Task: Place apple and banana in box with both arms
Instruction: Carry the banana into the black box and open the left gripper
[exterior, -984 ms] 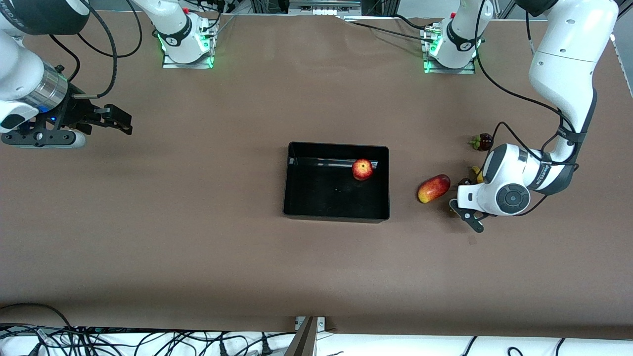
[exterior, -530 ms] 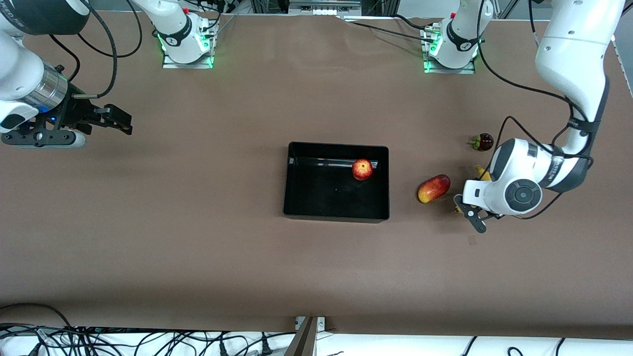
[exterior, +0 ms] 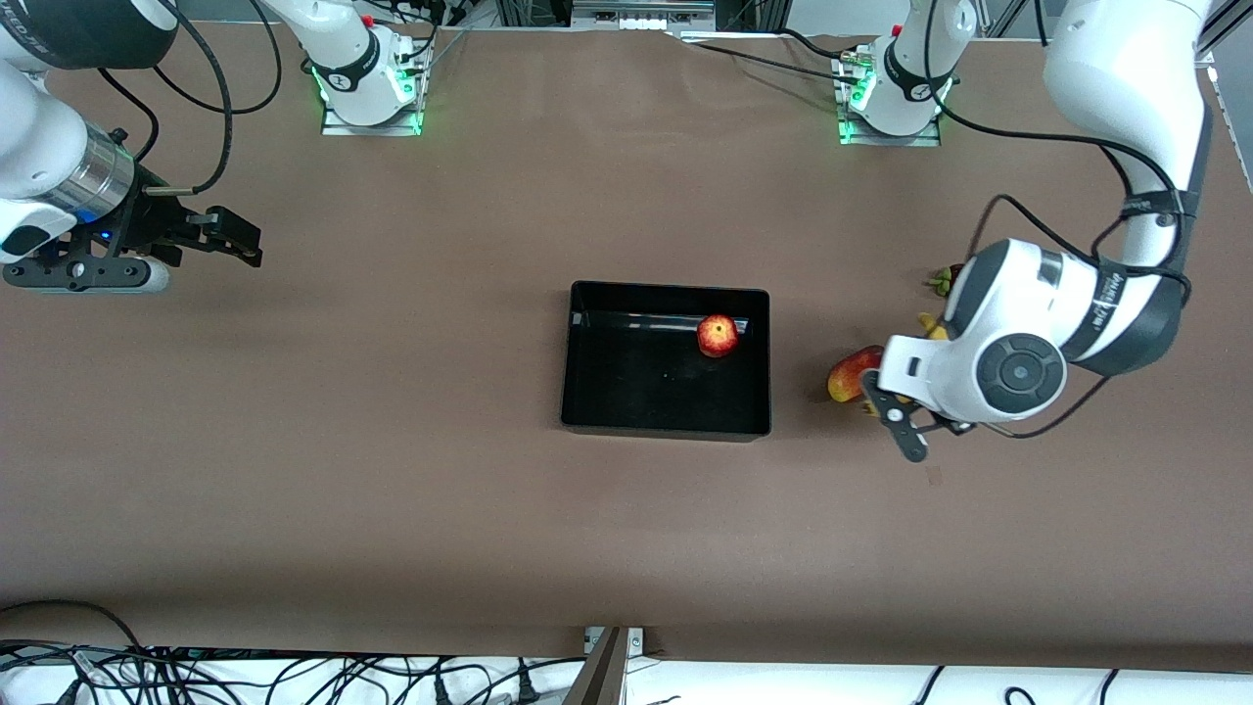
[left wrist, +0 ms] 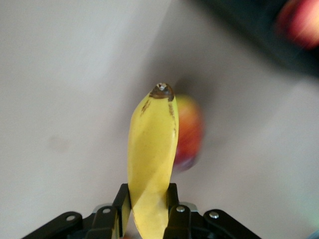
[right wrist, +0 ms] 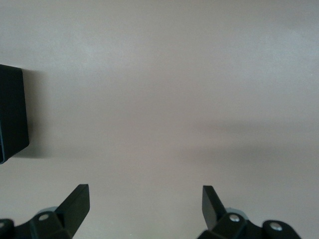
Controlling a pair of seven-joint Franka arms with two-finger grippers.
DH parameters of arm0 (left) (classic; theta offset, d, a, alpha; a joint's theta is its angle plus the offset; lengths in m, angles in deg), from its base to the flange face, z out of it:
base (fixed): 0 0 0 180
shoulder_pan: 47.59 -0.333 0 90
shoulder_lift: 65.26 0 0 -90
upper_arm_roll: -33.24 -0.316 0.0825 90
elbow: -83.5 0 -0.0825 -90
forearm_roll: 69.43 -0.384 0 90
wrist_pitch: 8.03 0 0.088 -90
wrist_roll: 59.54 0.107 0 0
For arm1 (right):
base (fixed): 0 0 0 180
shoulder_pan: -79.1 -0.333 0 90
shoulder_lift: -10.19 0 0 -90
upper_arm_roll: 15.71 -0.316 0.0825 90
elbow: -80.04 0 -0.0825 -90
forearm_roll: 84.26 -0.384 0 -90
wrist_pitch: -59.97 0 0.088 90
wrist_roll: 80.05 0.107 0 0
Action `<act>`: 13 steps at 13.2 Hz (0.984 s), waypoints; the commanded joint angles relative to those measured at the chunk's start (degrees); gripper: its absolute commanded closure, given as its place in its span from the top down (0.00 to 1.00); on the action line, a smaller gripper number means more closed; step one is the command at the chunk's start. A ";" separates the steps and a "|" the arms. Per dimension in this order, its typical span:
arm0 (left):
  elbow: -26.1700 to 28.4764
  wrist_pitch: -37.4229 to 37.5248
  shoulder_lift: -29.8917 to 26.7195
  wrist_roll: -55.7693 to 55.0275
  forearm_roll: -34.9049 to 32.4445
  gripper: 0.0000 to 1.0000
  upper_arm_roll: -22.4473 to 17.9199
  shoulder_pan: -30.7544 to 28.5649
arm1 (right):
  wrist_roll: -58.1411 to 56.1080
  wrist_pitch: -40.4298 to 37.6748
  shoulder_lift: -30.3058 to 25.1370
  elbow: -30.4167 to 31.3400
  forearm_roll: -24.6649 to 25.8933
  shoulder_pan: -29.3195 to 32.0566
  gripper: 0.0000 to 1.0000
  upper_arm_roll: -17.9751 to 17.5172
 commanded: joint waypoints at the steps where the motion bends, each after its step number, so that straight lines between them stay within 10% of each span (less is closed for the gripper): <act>1: -3.69 1.71 2.34 -20.43 11.05 0.00 -0.06 3.04 | -0.66 0.49 -0.55 0.44 0.75 0.44 1.00 -0.44; 6: -9.50 -8.98 8.84 -53.97 14.00 0.00 -0.50 18.16 | -0.75 0.23 -0.73 0.36 0.75 0.44 1.00 -0.35; 13: -8.44 -22.38 16.05 -55.60 13.20 0.00 -2.26 25.03 | -0.75 0.23 -0.73 0.36 0.75 0.44 1.00 -0.26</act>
